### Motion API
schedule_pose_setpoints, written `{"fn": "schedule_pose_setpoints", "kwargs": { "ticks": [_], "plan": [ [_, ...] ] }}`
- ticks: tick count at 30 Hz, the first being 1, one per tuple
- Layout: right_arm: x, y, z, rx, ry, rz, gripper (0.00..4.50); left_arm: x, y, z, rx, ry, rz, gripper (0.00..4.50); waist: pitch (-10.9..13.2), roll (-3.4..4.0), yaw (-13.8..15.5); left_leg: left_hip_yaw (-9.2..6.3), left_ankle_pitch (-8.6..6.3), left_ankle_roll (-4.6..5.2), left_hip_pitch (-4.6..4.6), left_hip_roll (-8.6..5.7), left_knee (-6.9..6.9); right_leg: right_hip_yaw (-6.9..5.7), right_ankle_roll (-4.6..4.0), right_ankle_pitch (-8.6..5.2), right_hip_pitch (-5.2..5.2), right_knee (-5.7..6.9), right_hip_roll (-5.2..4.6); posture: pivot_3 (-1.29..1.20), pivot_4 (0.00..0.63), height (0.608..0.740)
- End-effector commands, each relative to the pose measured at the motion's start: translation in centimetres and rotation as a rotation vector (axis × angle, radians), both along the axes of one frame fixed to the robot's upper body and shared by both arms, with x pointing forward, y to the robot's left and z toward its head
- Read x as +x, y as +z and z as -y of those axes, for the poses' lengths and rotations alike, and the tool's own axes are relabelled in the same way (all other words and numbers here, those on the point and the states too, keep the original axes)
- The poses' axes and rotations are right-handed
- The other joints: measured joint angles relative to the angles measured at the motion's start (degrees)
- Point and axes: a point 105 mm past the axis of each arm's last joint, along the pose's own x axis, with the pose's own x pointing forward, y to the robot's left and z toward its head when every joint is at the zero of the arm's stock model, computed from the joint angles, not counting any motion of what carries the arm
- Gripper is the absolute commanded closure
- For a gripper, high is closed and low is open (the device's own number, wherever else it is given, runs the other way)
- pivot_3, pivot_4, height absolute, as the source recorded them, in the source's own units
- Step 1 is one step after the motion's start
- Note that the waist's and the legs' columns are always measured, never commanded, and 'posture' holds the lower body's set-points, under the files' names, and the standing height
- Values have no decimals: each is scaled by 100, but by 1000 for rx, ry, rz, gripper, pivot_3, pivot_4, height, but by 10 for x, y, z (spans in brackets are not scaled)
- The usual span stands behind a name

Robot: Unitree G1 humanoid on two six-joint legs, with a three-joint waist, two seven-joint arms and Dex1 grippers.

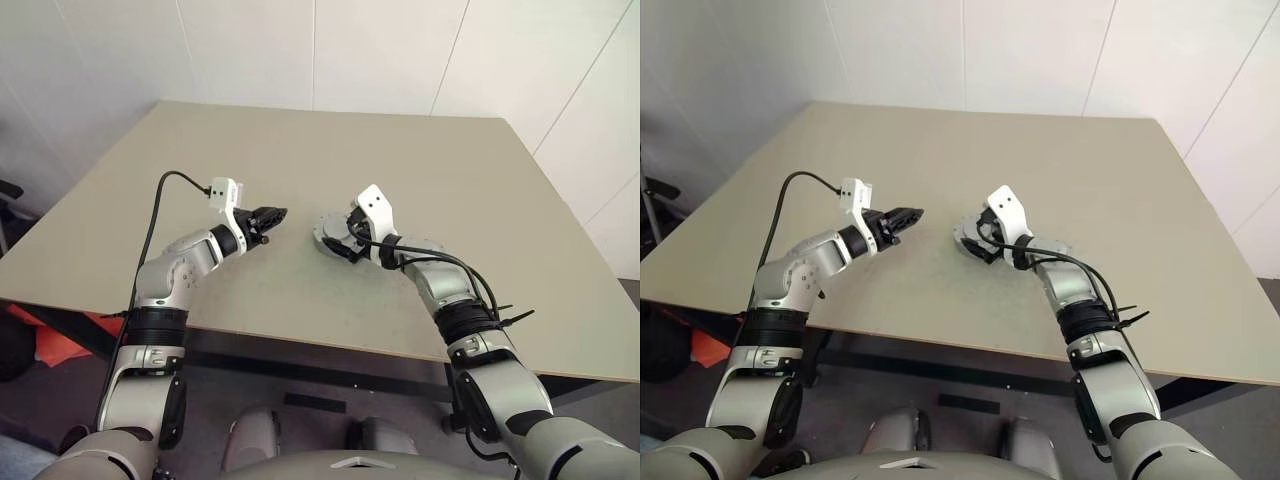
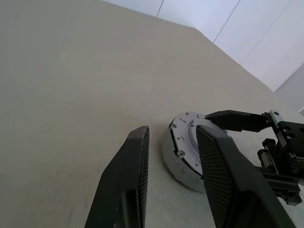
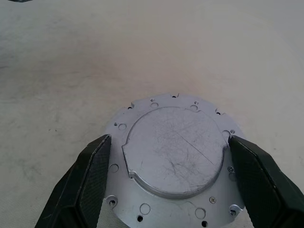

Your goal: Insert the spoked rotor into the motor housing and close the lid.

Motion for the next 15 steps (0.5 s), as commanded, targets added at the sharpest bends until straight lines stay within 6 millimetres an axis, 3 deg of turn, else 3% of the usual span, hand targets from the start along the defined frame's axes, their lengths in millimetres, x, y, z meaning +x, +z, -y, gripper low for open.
{"fn": "schedule_pose_setpoints", "kwargs": {
  "ticks": [1, 8, 15],
  "plan": [
    [0, -1, -1, 7, 3, -21, 35, 1, 9, -8, 17, 17, 40, 2817, 0, 0, -1, 0, 0, 0, 0, 0, 0, 0, 0, 0, 0, 0, 0, 0, 0, 740],
    [-5, 23, -15, 33, 83, -25, 35, -9, -8, -27, 50, 28, -4, 2817, 1, 1, -9, 0, -1, 2, -6, 0, -6, 0, -2, 0, -8, -5, 1, 0, 0, 740],
    [-2, 4, -10, -27, 36, -60, 35, -12, -14, -31, 54, 47, -19, 2817, 0, 0, -9, 1, -3, 4, -9, 0, -10, 0, -2, 0, -10, -15, 1, 0, 0, 740]
  ]
}}
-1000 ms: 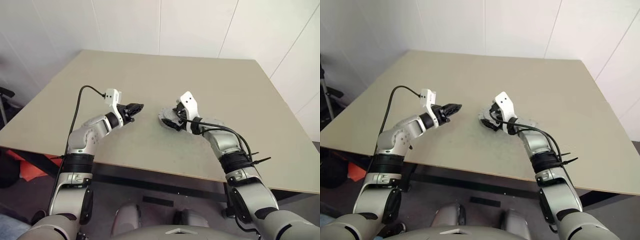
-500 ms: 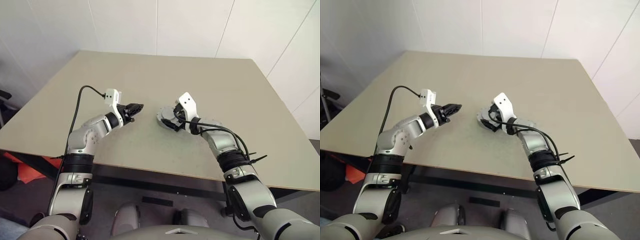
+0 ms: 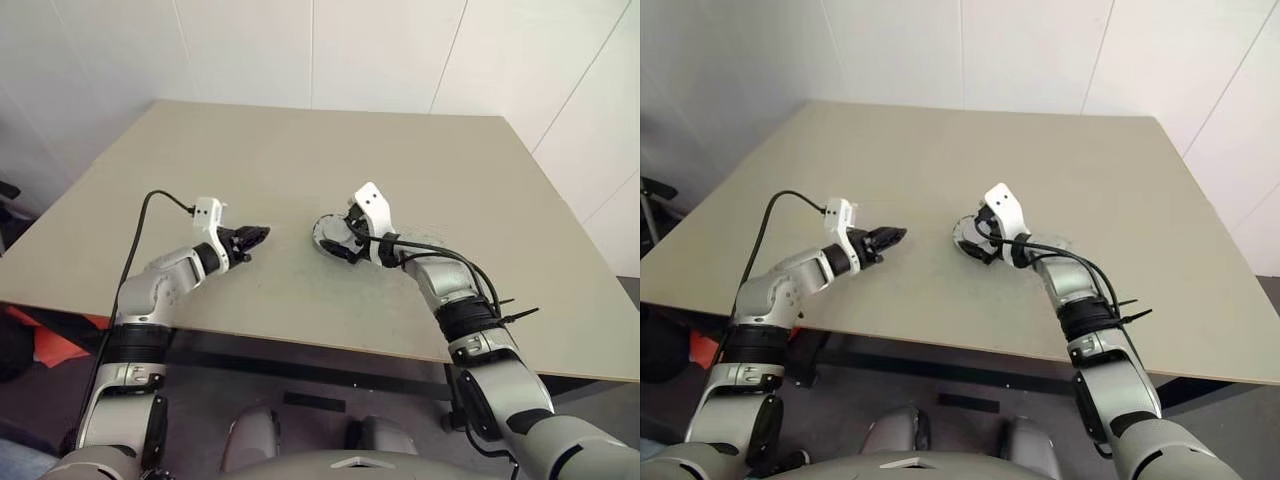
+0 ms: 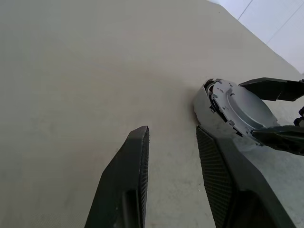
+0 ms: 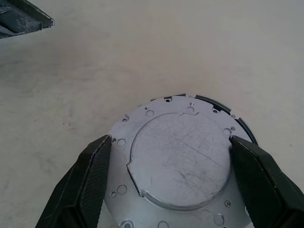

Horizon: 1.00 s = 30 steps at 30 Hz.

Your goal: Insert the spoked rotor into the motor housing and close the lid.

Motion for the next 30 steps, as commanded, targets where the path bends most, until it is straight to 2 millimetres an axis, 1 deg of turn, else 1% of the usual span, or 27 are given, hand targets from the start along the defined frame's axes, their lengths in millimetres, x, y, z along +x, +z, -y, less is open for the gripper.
{"fn": "schedule_pose_setpoints", "kwargs": {
  "ticks": [1, 5, 8, 10, 13, 19, 25, 30],
  "plan": [
    [2, 0, -4, -5, -5, 4, 35, 1, 14, 0, -1, 0, 57, 2817, 0, 0, -3, 0, 0, 0, 2, 0, 0, 0, 0, 0, 1, 0, 0, 0, 0, 740],
    [5, 6, -6, 9, -5, 21, 35, 0, 12, 5, 0, -4, 52, 2817, 0, 0, -4, 0, 1, -1, 3, 1, 0, 0, 2, -1, 2, 0, 0, 0, 0, 740],
    [8, 6, -5, 13, -19, 25, 35, -1, 11, 6, 2, -7, 50, 2817, 0, 0, -3, 0, 1, -2, 3, 1, 0, 0, 1, 0, 2, 0, 0, 0, 0, 740],
    [9, 4, -4, 17, -28, 25, 438, 0, 12, 7, 3, -8, 52, 2817, 0, 0, -3, 0, 1, -1, 3, 1, 0, 0, 1, 0, 2, 0, 0, 0, 0, 740],
    [9, 4, -3, 9, -29, 33, 1307, 0, 13, 7, 5, -9, 53, 2817, 0, 0, -5, 0, 0, -1, 2, 0, -1, 0, 1, 0, 2, -1, 0, 0, 0, 740],
    [11, 6, -2, -1, -40, 57, 1349, 1, 12, 8, 6, -12, 52, 2817, 0, 0, -6, 0, 0, -1, 2, 0, -2, 0, 2, -1, 1, -1, 0, 0, 0, 740],
    [15, 32, -10, 82, -37, 82, 1349, 0, 11, 9, 6, -15, 47, 2817, 0, 0, -8, 0, 0, -1, 1, 1, -2, 0, 1, -1, -1, -1, 0, 0, 0, 740],
    [18, 24, -8, 55, -60, 59, 1349, -2, 10, 11, 5, -19, 42, 2817, 1, 1, -6, 1, 1, -2, -7, 0, -6, 0, 0, 0, -12, -1, 0, 0, 0, 740]
  ]
}}
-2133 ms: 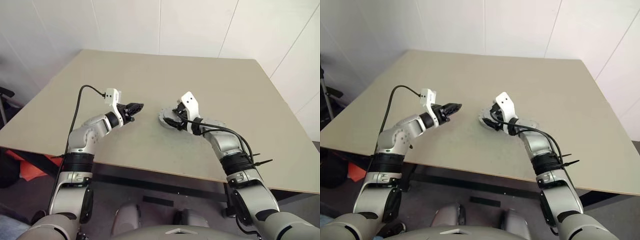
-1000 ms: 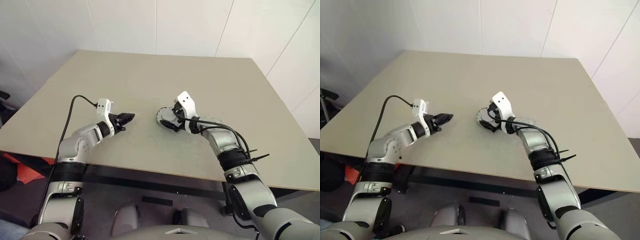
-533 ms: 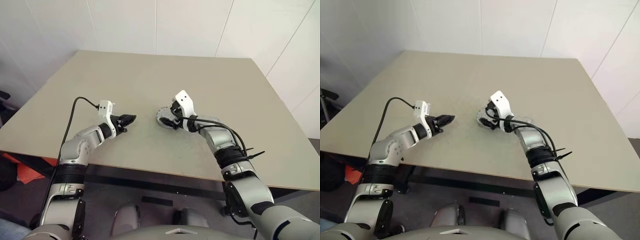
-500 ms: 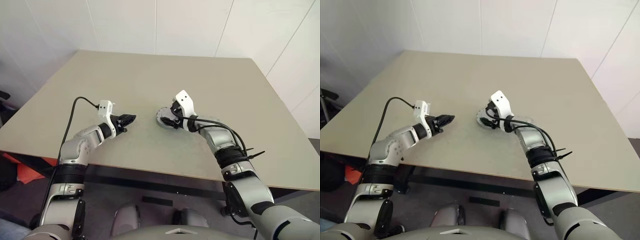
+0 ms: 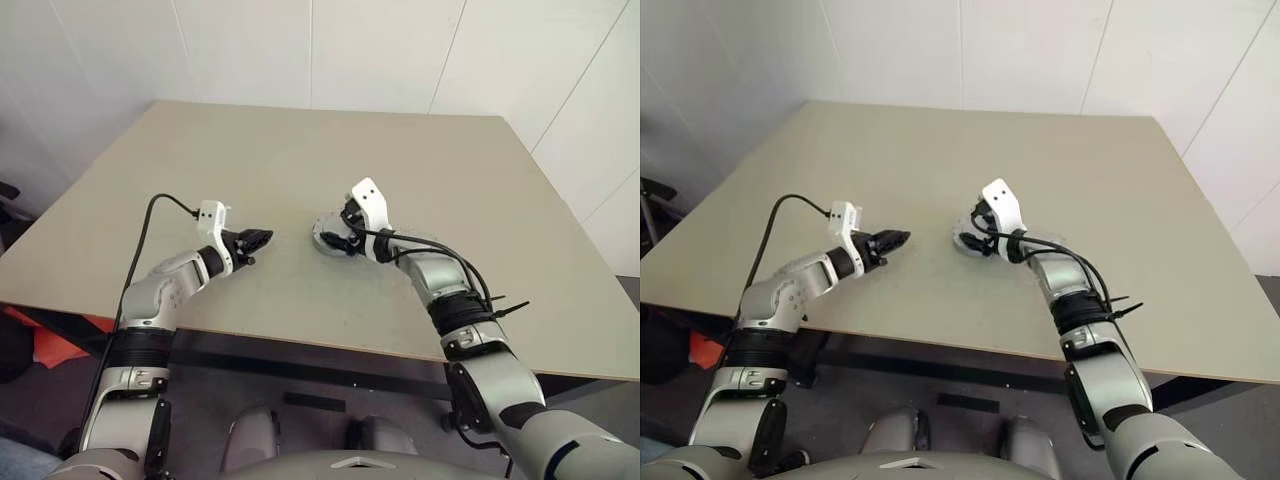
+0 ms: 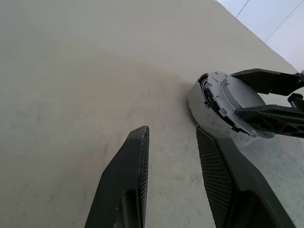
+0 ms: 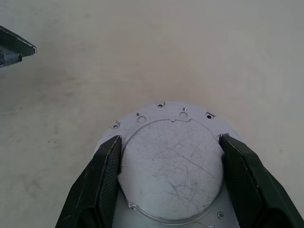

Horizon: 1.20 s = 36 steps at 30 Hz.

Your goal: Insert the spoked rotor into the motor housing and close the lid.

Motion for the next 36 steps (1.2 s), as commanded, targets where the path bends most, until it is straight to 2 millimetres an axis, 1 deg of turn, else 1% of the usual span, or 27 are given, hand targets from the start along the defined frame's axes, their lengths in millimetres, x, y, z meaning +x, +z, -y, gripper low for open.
{"fn": "schedule_pose_setpoints", "kwargs": {
  "ticks": [1, 4, 9, 12, 16, 22, 27, 31, 36],
  "plan": [
    [8, 19, -4, 26, -14, 46, 1349, 2, 15, 3, 11, -8, 58, 2817, 0, 0, 1, 0, 0, 0, -2, 0, -1, 0, 0, 0, -1, -1, 0, 0, 0, 740],
    [12, 18, -3, 18, -38, 43, 1349, 1, 14, 4, 11, -7, 55, 2817, 0, 0, -4, 1, 0, 0, -9, 0, -3, 0, -1, 0, -9, -2, 0, 0, 0, 740],
    [12, 8, -4, -11, -39, 28, 1349, 0, 14, 4, 11, -5, 52, 2817, 0, 0, -1, 2, 0, 0, -8, 0, -3, 0, -1, 0, -8, -2, 0, 0, 0, 740],
    [12, 5, -4, -21, -39, 25, 1349, 0, 14, 3, 11, -3, 51, 2817, 0, 0, -3, 2, 1, -2, -3, 0, -2, 0, 0, 0, -5, -1, 0, 0, 0, 740],
    [10, -4, 1, -61, -35, 4, 1349, 0, 13, 3, 11, 0, 50, 2817, 0, 0, -2, 1, 2, -4, 5, 0, -3, 1, 2, -1, 2, 0, 0, 0, 0, 740],
    [8, -12, 8, -102, -31, -30, 1349, 0, 13, 3, 9, 1, 50, 2817, 0, 0, -2, 1, 2, -3, 7, 0, -2, 1, 1, -1, 5, -1, 0, 0, 0, 740],
    [5, -27, 13, -151, -25, -76, 1349, 0, 13, 4, 6, 1, 51, 2817, -1, -1, 1, 0, 2, -3, 12, 0, -2, 1, 2, -2, 12, -1, 0, 0, 0, 740],
    [3, -27, 19, -163, -17, -85, 1349, -1, 13, 4, 4, 3, 50, 2817, -1, -1, 19, -1, 1, -2, 18, -1, -3, 0, 16, -10, 24, -3, 0, 0, 0, 740],
    [3, -26, 23, -173, -20, -91, 1349, -1, 14, 5, -8, 2, 49, 2817, -1, -1, 33, -1, -7, 10, 16, -4, -2, 0, 3, -2, 31, -12, -1, 0, 0, 740]
  ]
}}
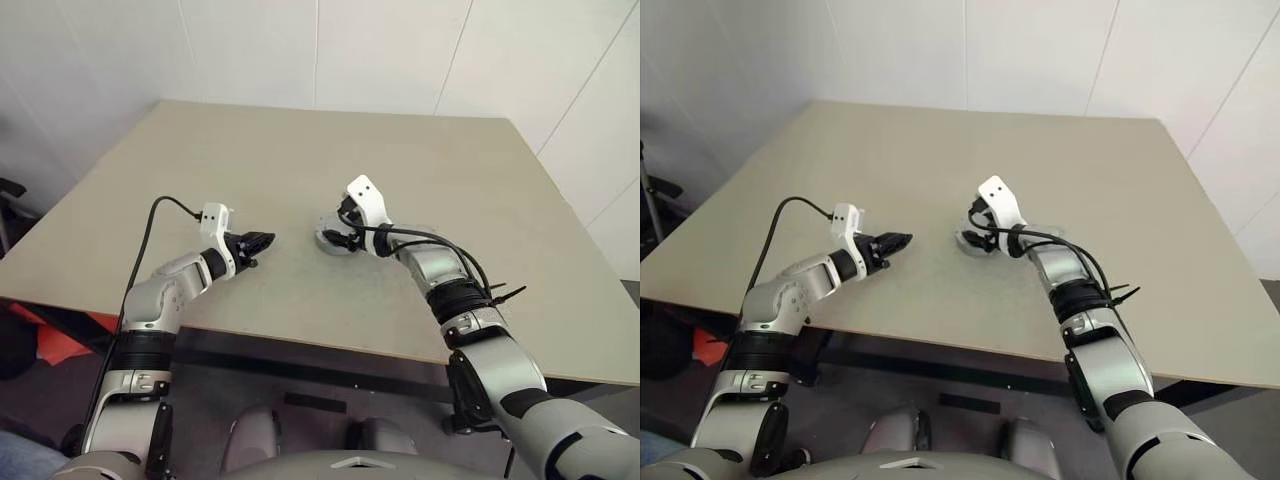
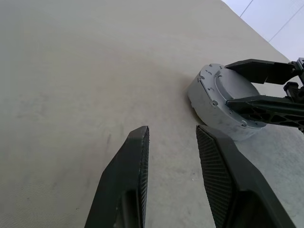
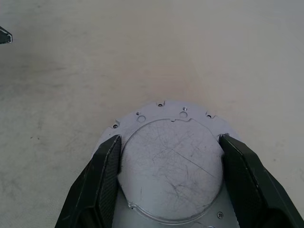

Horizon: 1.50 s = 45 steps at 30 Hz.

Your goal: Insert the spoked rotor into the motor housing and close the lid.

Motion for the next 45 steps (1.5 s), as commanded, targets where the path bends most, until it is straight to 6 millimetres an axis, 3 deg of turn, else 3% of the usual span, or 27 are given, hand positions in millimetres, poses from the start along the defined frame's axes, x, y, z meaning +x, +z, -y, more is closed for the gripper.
{"fn": "schedule_pose_setpoints", "kwargs": {
  "ticks": [1, 6, 9, 12, 13, 19, 24, 35, 36, 38, 41, 45],
  "plan": [
    [-5, -22, 16, -77, -34, -75, 1349, 2, 17, 5, -21, -8, 56, 2817, 0, 0, -1, 0, -1, 2, 0, 0, 0, 0, 0, 0, 0, -2, 0, 0, 0, 740],
    [-4, -23, 15, -76, -37, -77, 1349, 23, 38, 29, -279, 31, -12, 2817, 0, 0, 16, 0, -1, 1, 0, -1, 4, 0, 1, -1, 10, -2, -1, 0, 0, 740],
    [-3, -22, 13, -76, -36, -74, 1349, 36, 46, 55, -401, -7, -72, 3456, 0, 0, 10, 4, 2, -3, 5, 2, 8, 0, 19, -11, 28, -3, -3, 0, 0, 740],
    [-3, -21, 10, -75, -33, -68, 1349, 47, 43, 76, -423, -33, -136, 4429, 0, 0, -4, 3, 2, -3, 17, 0, 7, 0, 37, -21, 38, -7, -6, 0, 0, 740],
    [-3, -21, 10, -73, -32, -66, 1349, 50, 42, 81, -433, -41, -158, 4470, 0, 0, -7, 3, 2, -2, 17, 0, 5, 0, 38, -22, 37, -8, -6, 0, 0, 740],
    [-2, -18, 11, -60, -42, -52, 1349, 58, 20, 97, -423, -50, -316, 4470, 0, -1, -6, 3, 1, 0, 9, 1, -3, 0, 21, -12, 28, -11, -4, 0, 0, 740],
    [-1, -15, 12, -49, -58, -35, 1349, 58, -2, 102, -300, -22, -395, 4470, 1, -1, 0, 2, 1, 0, 11, 0, -2, 0, 46, -27, 32, -13, -5, 0, 0, 740],
    [-2, -8, 12, -32, -30, -38, 1349, 54, -10, 105, -305, -17, -494, 4470, 1, -1, 21, 1, 2, 0, 18, 0, -3, -2, 46, -27, 39, -14, -7, 0, 0, 740],
    [-3, -8, 11, -33, -21, -38, 605, 53, -10, 105, -309, -21, -495, 4500, 1, -1, 26, 1, 2, 0, 17, 0, -3, -2, 46, -27, 39, -15, -8, 0, 0, 740],
    [-2, -7, 11, -43, -23, -19, 37, 52, -10, 105, -315, -29, -500, 4500, 1, -1, 29, 1, 1, 1, 14, 0, -4, -2, 45, -27, 38, -17, -8, 0, 0, 740],
    [-2, 2, 8, -41, -15, 15, 10, 49, -11, 107, -318, -52, -513, 4500, 1, -1, 28, 2, -1, 4, 12, 0, -13, -3, 16, -10, 35, -26, -8, 0, 0, 740],
    [-1, 31, 1, 33, 13, 69, 10, 39, -11, 121, -320, -132, -544, 4500, 2, -1, 54, 2, -1, 4, 1, -2, -27, -4, 11, -8, 27, -36, -8, 0, 0, 740]
  ]
}}
